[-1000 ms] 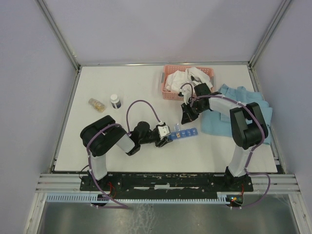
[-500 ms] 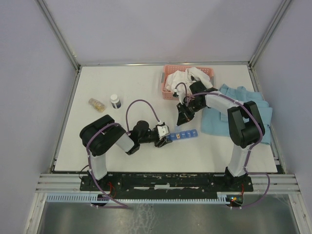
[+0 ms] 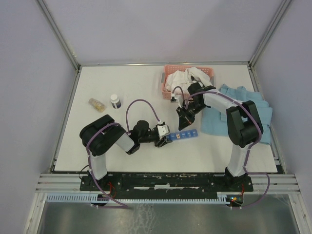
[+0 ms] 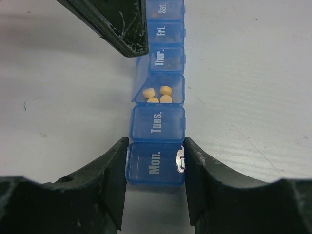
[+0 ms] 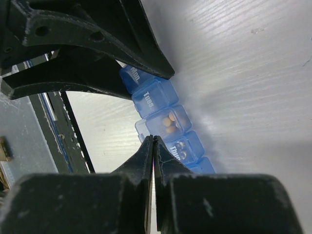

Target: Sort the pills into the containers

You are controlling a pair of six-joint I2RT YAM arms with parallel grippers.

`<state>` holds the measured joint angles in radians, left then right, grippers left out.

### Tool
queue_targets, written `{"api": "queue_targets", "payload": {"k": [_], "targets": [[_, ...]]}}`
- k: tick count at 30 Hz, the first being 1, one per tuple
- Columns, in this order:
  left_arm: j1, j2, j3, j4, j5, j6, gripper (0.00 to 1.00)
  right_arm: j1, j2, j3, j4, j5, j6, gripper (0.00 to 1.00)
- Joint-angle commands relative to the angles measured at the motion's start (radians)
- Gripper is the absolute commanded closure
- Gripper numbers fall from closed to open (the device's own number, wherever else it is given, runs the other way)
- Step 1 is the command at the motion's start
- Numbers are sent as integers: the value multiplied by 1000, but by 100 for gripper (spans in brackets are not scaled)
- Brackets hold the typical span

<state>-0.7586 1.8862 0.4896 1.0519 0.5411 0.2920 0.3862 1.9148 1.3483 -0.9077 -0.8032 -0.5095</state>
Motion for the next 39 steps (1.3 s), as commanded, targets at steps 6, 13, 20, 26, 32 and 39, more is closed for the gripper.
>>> {"api": "queue_targets", "payload": {"k": [6, 13, 20, 26, 32, 39], "targets": [[4, 0, 7, -10, -1, -31, 61, 47, 38, 44, -47, 115, -38, 95], [5, 1, 10, -13, -7, -58, 61, 94, 39, 30, -14, 184, -16, 95], [4, 0, 10, -15, -18, -81, 62, 124, 40, 20, 5, 230, 1, 95], [3, -3, 12, -19, -25, -96, 63, 128, 24, 16, 5, 228, 5, 95], [4, -10, 9, -25, -33, -98, 63, 128, -43, -10, 36, 210, 15, 95], [2, -12, 10, -28, -40, -93, 64, 128, -86, -22, 41, 209, 17, 95]]}}
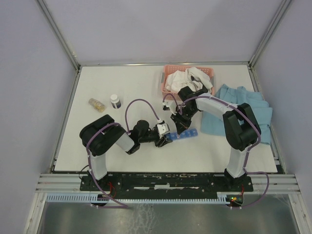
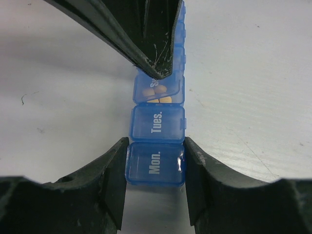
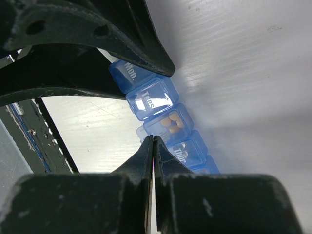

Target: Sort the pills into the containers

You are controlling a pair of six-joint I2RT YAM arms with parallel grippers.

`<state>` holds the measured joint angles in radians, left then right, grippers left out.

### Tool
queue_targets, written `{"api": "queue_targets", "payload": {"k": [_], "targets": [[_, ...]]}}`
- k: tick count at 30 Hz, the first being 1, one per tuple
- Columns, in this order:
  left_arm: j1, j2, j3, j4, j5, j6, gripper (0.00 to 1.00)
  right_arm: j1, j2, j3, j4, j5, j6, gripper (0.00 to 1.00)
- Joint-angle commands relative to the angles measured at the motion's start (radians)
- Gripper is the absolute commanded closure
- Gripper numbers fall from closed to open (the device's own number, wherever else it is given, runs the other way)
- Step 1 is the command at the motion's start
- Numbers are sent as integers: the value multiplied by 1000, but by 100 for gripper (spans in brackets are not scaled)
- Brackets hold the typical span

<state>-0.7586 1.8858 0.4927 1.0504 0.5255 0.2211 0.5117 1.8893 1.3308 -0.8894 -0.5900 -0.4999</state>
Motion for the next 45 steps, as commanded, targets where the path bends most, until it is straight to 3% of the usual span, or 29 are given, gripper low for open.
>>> {"api": "queue_targets", "payload": {"k": [1, 13, 22, 34, 38, 41, 44, 45], "targets": [[3, -13, 7, -28, -25, -20, 64, 2, -60, -4, 22, -3, 8, 95], [1, -27, 13, -70, -47, 16, 64, 16, -24, -10, 9, 9, 7, 97], [-1, -21, 17, -71, -45, 17, 64, 48, 133, 39, -19, 173, 76, 99], [-1, -32, 7, -42, -56, -6, 62, -36, -78, 14, -5, -56, 23, 97], [-2, -55, -9, 5, -94, -58, 47, -75, -116, 7, -8, -93, 8, 96], [-2, -84, -19, 35, -107, -105, 24, -90, -152, 2, -3, -97, -1, 95], [-1, -126, -26, 40, -113, -142, 18, -105, -187, -11, 8, -108, -1, 95], [-2, -145, -29, 35, -122, -165, 9, -112, -197, -12, 10, -110, -1, 95]]}}
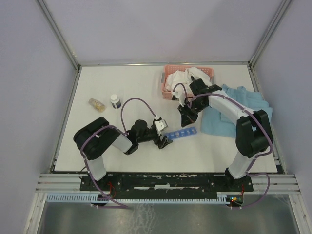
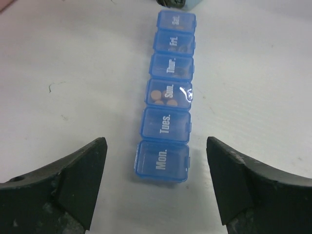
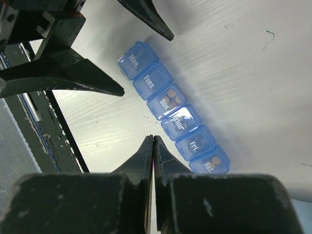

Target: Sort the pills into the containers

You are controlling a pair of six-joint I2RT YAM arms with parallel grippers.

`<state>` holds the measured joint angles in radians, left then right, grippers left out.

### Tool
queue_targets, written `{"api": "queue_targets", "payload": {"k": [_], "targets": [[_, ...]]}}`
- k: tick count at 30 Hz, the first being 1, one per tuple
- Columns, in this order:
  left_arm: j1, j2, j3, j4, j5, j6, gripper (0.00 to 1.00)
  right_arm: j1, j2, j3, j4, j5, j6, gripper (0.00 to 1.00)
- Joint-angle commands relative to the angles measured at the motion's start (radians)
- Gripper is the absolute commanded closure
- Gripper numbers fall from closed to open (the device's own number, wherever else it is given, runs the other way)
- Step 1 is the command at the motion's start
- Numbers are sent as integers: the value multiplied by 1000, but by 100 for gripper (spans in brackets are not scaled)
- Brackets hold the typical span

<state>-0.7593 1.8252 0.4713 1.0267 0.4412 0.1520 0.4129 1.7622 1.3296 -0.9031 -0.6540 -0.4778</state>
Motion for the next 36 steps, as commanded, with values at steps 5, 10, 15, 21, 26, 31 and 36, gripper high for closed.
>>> {"api": "queue_targets", "payload": {"k": [5, 10, 15, 21, 26, 31, 36], "targets": [[1, -209, -30, 6, -73, -191, 5, -45, -123, -21, 28, -58, -37, 93], [5, -362, -29, -129, -97, -357, 4, -86, -199, -43, 51, -77, -44, 92], [24, -509, -67, -179, -122, -532, 3, -153, -314, -75, 95, -103, -46, 82], [60, -758, -89, -355, -271, -645, 1, -285, -481, -153, 205, -128, -41, 40], [63, -994, -58, -587, -426, -651, 1, -442, -624, -233, 339, -250, 23, 7], [68, -1138, 37, -793, -451, -630, 1, -543, -682, -179, 376, -303, 201, 0], [67, -1193, 224, -998, -450, -573, 1, -554, -738, -84, 436, -53, 478, 0]]}}
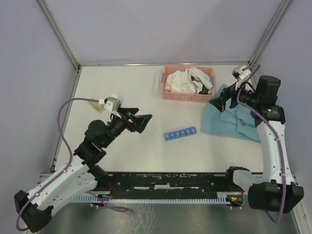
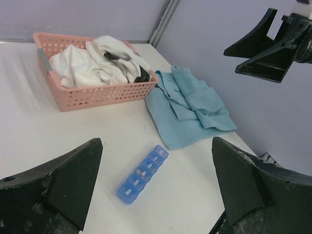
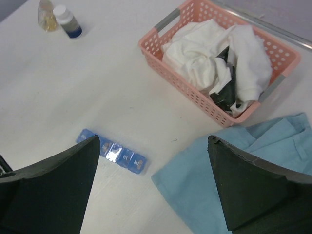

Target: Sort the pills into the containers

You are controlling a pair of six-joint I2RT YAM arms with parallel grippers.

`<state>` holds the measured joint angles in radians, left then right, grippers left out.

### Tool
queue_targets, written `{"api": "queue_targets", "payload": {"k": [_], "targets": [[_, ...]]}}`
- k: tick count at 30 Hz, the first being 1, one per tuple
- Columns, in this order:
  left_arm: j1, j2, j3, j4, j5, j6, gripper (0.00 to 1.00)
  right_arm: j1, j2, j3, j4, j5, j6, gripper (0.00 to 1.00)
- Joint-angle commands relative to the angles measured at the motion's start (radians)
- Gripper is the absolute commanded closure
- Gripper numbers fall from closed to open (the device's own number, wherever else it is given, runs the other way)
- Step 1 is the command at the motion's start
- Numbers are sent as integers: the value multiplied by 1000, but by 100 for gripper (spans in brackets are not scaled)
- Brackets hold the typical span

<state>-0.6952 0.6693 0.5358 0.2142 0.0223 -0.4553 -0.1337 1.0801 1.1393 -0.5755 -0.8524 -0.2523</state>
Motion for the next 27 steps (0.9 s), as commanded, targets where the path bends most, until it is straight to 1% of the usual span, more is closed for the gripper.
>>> {"api": "queue_targets", "payload": {"k": [1, 3, 6, 9, 12, 15, 20, 25, 27], "targets": [[4, -39, 199, -219, -33, 47, 1, -8, -69, 125, 113, 167, 280, 0], [3, -35, 287, -296, -33, 74, 1, -8, -116, 144, 157, 198, 337, 0], [3, -28, 377, -348, -21, 81, 1, -8, -105, 245, 117, 185, 408, 0], [4, -34, 412, -349, 3, 73, 1, -8, -110, 308, 126, 239, 540, 0], [4, -45, 427, -351, 15, 60, 1, -8, -112, 353, 109, 300, 630, 0], [3, -58, 438, -358, 25, 52, 1, -8, -115, 377, 86, 313, 652, 0], [3, -74, 443, -369, 37, 49, 1, -8, -131, 379, 64, 225, 615, 0], [4, -89, 418, -349, 50, 35, 1, -7, -148, 330, 106, 121, 586, 0], [3, -89, 411, -348, 51, 33, 1, -8, -152, 311, 121, 104, 587, 0]]}}
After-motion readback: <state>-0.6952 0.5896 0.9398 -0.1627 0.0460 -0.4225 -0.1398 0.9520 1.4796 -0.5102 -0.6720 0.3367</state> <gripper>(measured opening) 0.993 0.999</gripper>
